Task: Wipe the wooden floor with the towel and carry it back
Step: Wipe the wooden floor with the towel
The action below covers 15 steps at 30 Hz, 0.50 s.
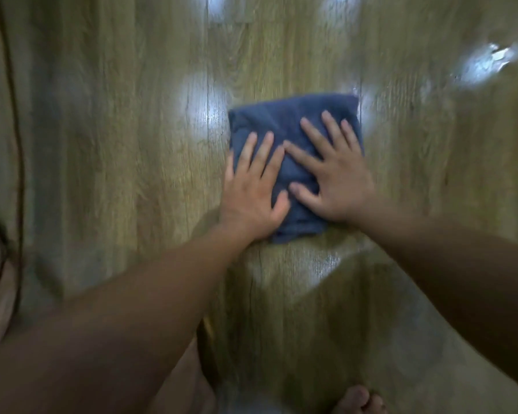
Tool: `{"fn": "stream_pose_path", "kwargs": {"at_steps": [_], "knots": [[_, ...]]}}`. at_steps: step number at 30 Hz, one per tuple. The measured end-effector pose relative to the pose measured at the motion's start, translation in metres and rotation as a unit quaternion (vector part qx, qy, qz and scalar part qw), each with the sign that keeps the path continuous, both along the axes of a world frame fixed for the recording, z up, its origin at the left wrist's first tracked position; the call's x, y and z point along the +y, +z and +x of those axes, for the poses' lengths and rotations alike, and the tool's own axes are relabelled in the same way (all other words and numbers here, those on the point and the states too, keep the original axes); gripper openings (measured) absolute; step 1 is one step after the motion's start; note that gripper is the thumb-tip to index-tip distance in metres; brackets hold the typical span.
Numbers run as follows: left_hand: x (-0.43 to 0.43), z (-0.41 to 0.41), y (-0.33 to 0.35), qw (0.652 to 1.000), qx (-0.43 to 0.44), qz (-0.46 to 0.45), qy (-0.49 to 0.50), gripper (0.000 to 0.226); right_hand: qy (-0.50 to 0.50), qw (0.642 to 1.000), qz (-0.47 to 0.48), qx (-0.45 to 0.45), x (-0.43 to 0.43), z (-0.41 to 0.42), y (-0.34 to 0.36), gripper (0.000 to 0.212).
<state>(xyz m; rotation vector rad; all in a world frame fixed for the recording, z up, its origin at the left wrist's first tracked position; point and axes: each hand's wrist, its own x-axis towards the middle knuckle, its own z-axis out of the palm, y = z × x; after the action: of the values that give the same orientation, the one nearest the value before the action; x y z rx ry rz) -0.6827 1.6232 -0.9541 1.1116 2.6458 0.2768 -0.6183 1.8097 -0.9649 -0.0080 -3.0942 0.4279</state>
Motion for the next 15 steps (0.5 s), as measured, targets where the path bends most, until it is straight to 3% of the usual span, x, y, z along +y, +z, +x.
{"fn": "stream_pose_path", "kwargs": {"at_steps": [4,7,11,15], "knots": [[-0.081,0.101,0.003,0.998,-0.049,0.016,-0.033,0.074,-0.017,0.998,-0.041,-0.047,-0.077,0.117,0.005,0.078],[-0.102,0.129,0.005,0.996,-0.068,-0.013,-0.055,0.074,-0.028,0.995,-0.019,-0.091,-0.109,0.149,0.004,0.081],[-0.078,0.079,-0.001,0.996,-0.049,-0.005,-0.081,0.069,-0.036,0.996,-0.008,-0.082,-0.090,0.105,0.002,0.078],[-0.021,-0.030,-0.005,0.995,-0.018,-0.016,-0.094,0.071,-0.069,0.996,0.030,-0.051,-0.036,0.002,-0.008,0.075]]}}
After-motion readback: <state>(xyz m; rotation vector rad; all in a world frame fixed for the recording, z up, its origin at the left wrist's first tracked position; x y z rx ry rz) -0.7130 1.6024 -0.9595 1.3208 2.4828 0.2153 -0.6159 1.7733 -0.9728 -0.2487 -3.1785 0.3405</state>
